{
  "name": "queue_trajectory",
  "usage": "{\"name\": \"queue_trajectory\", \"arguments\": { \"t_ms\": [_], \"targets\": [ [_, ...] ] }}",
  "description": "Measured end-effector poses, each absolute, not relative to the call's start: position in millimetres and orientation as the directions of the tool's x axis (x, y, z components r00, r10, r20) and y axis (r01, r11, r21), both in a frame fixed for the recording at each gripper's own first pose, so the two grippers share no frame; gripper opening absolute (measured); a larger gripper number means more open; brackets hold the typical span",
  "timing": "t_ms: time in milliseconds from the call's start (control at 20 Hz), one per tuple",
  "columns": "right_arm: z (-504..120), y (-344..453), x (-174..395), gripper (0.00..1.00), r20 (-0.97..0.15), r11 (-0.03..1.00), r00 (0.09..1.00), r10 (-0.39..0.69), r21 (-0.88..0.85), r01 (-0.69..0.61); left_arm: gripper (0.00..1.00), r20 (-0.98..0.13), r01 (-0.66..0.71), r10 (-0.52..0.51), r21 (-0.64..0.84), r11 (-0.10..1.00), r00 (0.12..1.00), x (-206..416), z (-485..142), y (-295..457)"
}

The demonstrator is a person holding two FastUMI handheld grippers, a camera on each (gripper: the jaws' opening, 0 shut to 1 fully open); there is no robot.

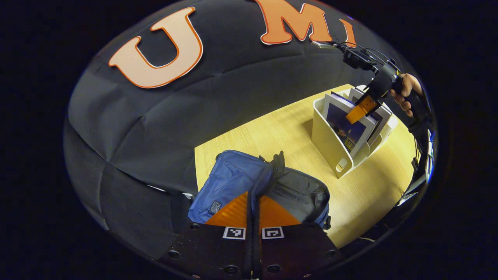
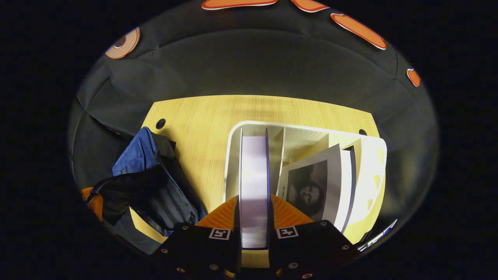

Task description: Open the schoolbag, grab two books from the bookshelf and put them into the schoolbag.

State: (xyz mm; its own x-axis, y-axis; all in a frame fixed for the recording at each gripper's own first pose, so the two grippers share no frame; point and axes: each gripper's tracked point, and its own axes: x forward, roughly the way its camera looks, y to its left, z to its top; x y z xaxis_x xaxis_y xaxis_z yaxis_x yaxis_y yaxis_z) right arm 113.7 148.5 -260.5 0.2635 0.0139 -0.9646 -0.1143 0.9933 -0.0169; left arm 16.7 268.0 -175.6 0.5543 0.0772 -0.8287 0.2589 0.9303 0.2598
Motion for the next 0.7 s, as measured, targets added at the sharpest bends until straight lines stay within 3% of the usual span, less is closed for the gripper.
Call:
{"name": "queue_trajectory", "arguments": {
  "t_ms": [400, 700],
  "targets": [
    [-234.8, 144.3, 109.2, 0.22, -0.96, 0.994, 0.268, 0.079, 0.054, -0.099, 0.01, -0.83, 0.262, 0.067, 0.251, 0.932, 0.554, 15.6, -178.0, 267.9],
    [-187.5, 123.8, 109.6, 0.22, -0.932, 0.993, 0.347, 0.108, 0.086, -0.078, 0.01, -0.831, 0.269, 0.066, 0.253, 0.929, 0.552, 16.9, -175.9, 265.7]
  ]
}}
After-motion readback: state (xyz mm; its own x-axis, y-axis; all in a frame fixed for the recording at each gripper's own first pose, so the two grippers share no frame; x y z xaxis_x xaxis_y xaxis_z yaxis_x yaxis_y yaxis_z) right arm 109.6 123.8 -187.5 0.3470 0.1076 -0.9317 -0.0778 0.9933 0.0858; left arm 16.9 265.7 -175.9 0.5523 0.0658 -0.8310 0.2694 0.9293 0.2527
